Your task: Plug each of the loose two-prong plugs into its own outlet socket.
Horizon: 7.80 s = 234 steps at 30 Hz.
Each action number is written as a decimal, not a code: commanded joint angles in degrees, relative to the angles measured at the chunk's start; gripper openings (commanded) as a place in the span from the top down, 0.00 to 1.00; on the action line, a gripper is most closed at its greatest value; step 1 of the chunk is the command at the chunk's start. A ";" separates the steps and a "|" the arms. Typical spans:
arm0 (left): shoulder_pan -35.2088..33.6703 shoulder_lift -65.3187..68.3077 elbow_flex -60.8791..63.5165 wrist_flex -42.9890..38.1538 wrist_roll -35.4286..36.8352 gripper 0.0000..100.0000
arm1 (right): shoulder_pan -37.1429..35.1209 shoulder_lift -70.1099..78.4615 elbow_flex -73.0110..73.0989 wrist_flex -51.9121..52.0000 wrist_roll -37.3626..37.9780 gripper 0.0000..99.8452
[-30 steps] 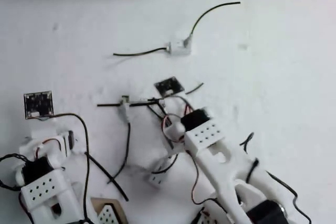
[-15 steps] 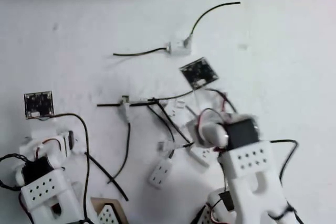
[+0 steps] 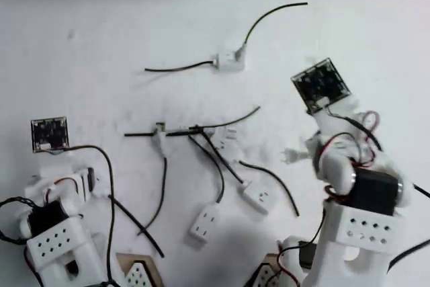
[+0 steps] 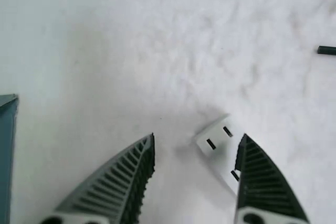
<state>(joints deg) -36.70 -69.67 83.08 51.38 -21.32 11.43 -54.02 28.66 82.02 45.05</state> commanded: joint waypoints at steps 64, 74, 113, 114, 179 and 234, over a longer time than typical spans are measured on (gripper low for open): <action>1.36 -0.66 -0.09 -1.14 -0.62 0.74 | -28.35 64.66 -11.08 -15.87 -40.18 0.76; 1.27 -0.66 -0.09 -1.14 -0.62 0.74 | -28.62 71.96 -12.31 -15.69 -40.26 0.77; 1.45 -0.75 0.44 -1.14 -0.70 0.74 | -28.35 57.71 -23.65 1.10 -34.20 0.98; 1.45 -0.75 0.44 -1.23 -0.70 0.74 | -28.35 54.81 -22.33 1.19 -34.20 0.98; 42.24 -34.42 -3.78 5.01 24.44 0.74 | -48.40 -19.56 41.85 -36.62 -46.86 0.98; 64.66 -34.59 -4.04 9.05 16.79 0.74 | -58.07 -49.01 59.08 -36.62 -46.86 0.98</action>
<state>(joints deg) 25.63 -104.31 79.21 59.65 -2.68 -45.89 -102.20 88.26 46.15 -2.15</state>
